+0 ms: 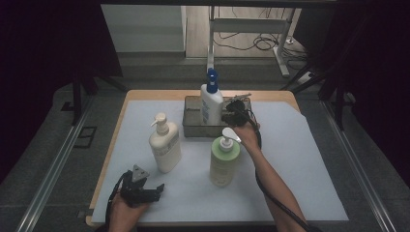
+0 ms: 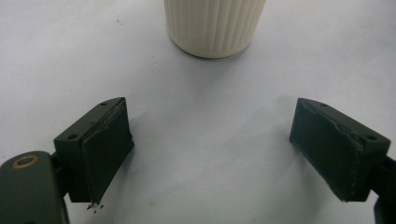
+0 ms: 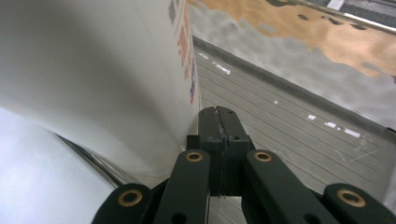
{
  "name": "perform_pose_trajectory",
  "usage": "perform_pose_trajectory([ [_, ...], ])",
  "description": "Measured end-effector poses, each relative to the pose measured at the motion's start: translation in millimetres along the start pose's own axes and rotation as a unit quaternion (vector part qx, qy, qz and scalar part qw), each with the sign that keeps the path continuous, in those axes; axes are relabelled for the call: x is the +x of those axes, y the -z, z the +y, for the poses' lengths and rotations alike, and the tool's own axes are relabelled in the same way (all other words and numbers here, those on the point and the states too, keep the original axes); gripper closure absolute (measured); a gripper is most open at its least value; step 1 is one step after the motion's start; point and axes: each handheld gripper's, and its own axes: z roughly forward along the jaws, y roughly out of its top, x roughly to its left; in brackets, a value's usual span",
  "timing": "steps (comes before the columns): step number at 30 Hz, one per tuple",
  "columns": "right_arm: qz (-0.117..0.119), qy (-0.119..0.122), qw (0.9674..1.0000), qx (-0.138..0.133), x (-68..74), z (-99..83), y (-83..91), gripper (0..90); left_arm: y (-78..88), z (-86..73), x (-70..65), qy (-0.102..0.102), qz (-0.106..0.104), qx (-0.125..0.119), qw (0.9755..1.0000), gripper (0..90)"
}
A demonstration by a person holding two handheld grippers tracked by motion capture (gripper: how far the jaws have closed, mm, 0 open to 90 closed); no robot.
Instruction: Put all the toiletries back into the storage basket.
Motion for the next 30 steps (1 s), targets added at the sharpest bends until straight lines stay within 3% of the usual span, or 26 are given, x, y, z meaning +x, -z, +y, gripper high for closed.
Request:
perform_pose_trajectory([
  [8,0.009,0.003,1.0000,0.001,10.1,3.8,-5.6,89.7,0.0,0.0,0.1,0.000,0.000,0.000,1.0000,12.1],
  [30,0.034,0.003,0.9994,-0.002,19.0,17.5,-16.5,89.7,0.0,0.1,0.1,0.000,-0.001,0.000,1.0000,12.1],
])
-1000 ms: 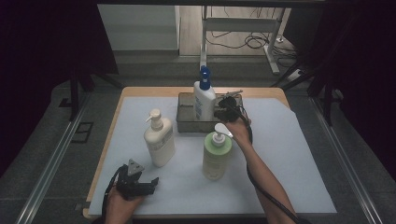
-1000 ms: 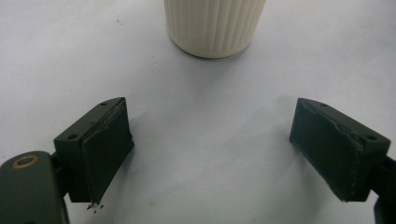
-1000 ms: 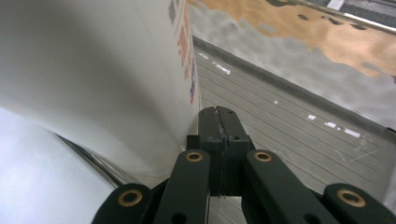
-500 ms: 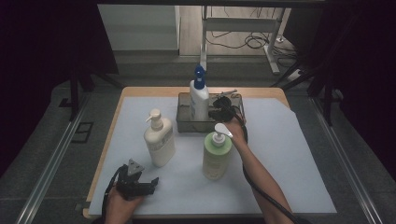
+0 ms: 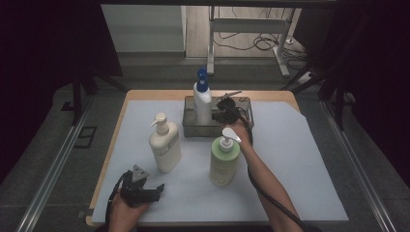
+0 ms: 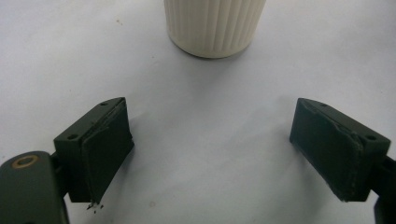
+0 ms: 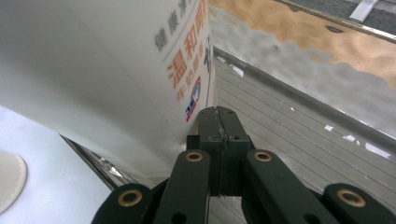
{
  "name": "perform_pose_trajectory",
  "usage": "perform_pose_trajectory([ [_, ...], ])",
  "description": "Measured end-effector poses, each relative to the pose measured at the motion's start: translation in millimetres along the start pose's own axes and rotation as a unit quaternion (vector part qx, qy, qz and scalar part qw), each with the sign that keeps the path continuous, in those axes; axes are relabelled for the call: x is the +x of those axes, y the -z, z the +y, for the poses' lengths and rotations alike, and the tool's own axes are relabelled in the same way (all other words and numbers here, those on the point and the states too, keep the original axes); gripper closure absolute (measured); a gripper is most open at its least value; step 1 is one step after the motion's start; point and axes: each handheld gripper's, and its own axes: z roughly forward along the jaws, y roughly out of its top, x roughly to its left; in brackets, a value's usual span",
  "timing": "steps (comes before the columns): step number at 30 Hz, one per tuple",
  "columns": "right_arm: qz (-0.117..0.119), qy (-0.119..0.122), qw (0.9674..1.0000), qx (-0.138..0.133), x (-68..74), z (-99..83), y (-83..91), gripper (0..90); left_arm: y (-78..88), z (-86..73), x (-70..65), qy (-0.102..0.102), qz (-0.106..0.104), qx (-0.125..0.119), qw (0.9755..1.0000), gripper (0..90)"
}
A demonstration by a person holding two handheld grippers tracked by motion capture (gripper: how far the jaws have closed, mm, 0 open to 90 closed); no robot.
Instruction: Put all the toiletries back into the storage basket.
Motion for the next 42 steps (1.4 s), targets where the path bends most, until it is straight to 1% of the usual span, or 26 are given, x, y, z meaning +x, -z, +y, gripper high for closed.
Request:
perform_pose_trajectory([
  [6,0.007,0.010,0.9999,0.003,3.7,1.0,-3.6,89.7,0.0,0.0,0.1,0.000,0.000,0.000,1.0000,12.1],
  [8,0.008,0.007,0.9999,0.002,5.5,1.4,-4.8,89.6,0.0,0.1,0.1,0.000,0.000,0.000,1.0000,12.1],
  [14,0.015,0.017,0.9997,0.005,12.0,3.2,-9.0,89.6,0.0,0.0,0.0,0.000,0.000,0.000,1.0000,12.1],
  [17,0.016,0.018,0.9997,0.006,13.6,4.3,-9.8,89.7,0.0,0.0,-0.2,0.000,0.001,0.000,1.0000,12.1],
  [19,0.018,0.025,0.9995,0.006,15.3,4.9,-11.0,89.6,0.0,0.0,0.0,0.000,0.000,0.000,1.0000,12.1],
  [20,0.018,0.023,0.9996,0.006,16.4,5.4,-11.5,89.6,0.0,0.0,-0.1,0.000,0.000,0.000,1.0000,12.1],
  [23,0.023,0.030,0.9993,0.006,19.2,6.7,-13.6,89.6,0.0,0.0,-0.1,0.000,0.000,0.000,1.0000,12.1],
  [25,0.023,0.029,0.9993,0.006,21.4,7.5,-15.2,89.6,0.0,0.0,-0.1,0.000,0.000,0.000,1.0000,12.1],
  [27,0.027,0.034,0.9990,0.007,22.9,8.1,-17.0,89.6,0.0,0.0,-0.1,0.000,0.000,0.000,1.0000,12.1],
  [31,0.031,0.036,0.9989,0.006,27.3,9.3,-19.5,89.6,0.0,0.0,0.1,0.000,0.000,0.000,1.0000,12.1],
  [38,0.035,0.039,0.9986,0.005,28.2,9.6,-18.4,89.7,0.0,0.0,-0.1,0.000,0.000,0.000,1.0000,12.1],
  [42,0.040,0.047,0.9981,0.005,30.3,8.8,-17.8,89.7,0.0,0.0,-0.1,0.000,0.000,0.000,1.0000,12.1],
])
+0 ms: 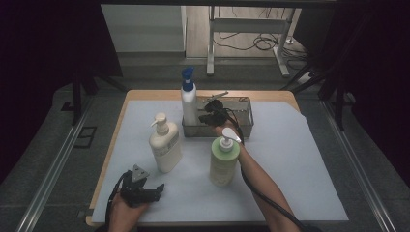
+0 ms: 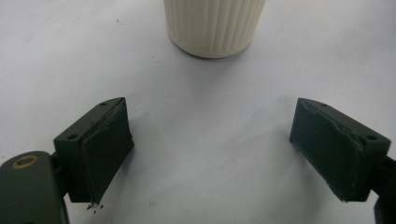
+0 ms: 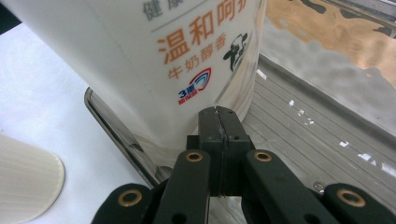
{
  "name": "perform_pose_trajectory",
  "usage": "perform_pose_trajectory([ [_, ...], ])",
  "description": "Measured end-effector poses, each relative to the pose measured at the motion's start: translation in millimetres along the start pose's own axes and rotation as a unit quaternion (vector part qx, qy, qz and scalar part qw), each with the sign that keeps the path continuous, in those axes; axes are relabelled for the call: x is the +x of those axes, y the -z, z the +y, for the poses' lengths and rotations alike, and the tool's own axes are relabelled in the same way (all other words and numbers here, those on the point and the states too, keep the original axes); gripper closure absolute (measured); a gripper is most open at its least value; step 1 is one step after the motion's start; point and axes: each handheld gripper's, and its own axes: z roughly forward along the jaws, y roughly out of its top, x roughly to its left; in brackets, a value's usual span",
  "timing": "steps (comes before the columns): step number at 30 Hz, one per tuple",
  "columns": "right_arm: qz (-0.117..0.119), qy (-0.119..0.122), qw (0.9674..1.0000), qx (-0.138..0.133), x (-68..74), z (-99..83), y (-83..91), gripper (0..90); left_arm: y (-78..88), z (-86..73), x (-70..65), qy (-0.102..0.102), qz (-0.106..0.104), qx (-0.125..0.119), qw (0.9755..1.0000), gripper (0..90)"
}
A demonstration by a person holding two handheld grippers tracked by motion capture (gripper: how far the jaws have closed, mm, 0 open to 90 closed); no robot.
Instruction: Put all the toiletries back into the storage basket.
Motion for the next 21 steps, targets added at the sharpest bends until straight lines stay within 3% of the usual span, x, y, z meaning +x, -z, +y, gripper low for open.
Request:
perform_pose_trajectory([
  [15,0.013,0.002,0.9999,-0.005,-3.8,-7.2,6.2,86.0,0.0,0.0,-0.1,0.000,0.000,0.000,1.0000,12.1],
  [21,0.018,0.006,0.9998,-0.010,-4.7,-7.8,16.1,79.6,0.0,0.1,0.2,-0.001,0.000,0.000,1.0000,12.0],
])
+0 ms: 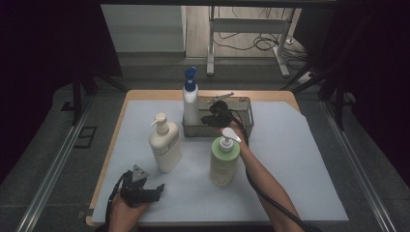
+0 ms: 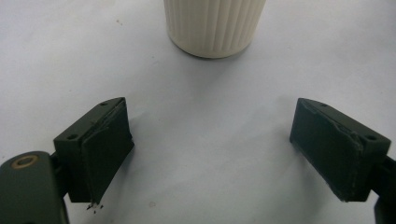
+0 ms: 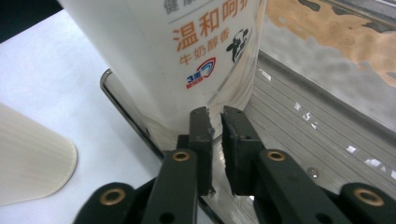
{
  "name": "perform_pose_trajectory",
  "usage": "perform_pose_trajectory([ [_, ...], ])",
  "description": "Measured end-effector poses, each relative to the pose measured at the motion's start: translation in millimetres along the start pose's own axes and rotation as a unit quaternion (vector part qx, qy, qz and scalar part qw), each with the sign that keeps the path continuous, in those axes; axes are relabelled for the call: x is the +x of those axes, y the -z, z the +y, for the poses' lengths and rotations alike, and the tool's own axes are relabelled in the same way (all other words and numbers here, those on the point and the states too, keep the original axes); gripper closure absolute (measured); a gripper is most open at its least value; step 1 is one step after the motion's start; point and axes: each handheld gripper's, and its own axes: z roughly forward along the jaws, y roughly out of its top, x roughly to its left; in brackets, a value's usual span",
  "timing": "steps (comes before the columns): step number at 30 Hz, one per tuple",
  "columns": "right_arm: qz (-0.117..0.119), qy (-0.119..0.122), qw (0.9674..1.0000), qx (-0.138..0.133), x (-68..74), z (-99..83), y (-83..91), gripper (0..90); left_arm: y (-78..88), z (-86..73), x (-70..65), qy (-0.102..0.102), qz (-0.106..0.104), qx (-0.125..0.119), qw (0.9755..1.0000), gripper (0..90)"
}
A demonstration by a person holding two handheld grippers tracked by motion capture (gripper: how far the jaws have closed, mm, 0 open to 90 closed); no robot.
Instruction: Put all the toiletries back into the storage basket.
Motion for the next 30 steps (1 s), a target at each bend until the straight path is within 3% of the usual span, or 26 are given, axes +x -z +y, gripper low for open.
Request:
perform_pose_trajectory([
  [18,-0.013,0.035,0.9990,-0.023,8.4,-2.4,36.5,33.8,-0.1,-0.1,-0.3,0.001,0.001,-0.001,1.0000,12.0],
  [23,-0.014,0.043,0.9988,-0.019,6.4,-7.2,44.9,27.6,-0.1,-0.1,-0.3,0.001,0.001,0.000,1.0000,12.0],
  [30,-0.020,0.046,0.9984,-0.024,3.5,-14.9,59.5,25.8,0.0,0.0,-0.4,0.001,0.001,0.001,1.0000,12.1],
])
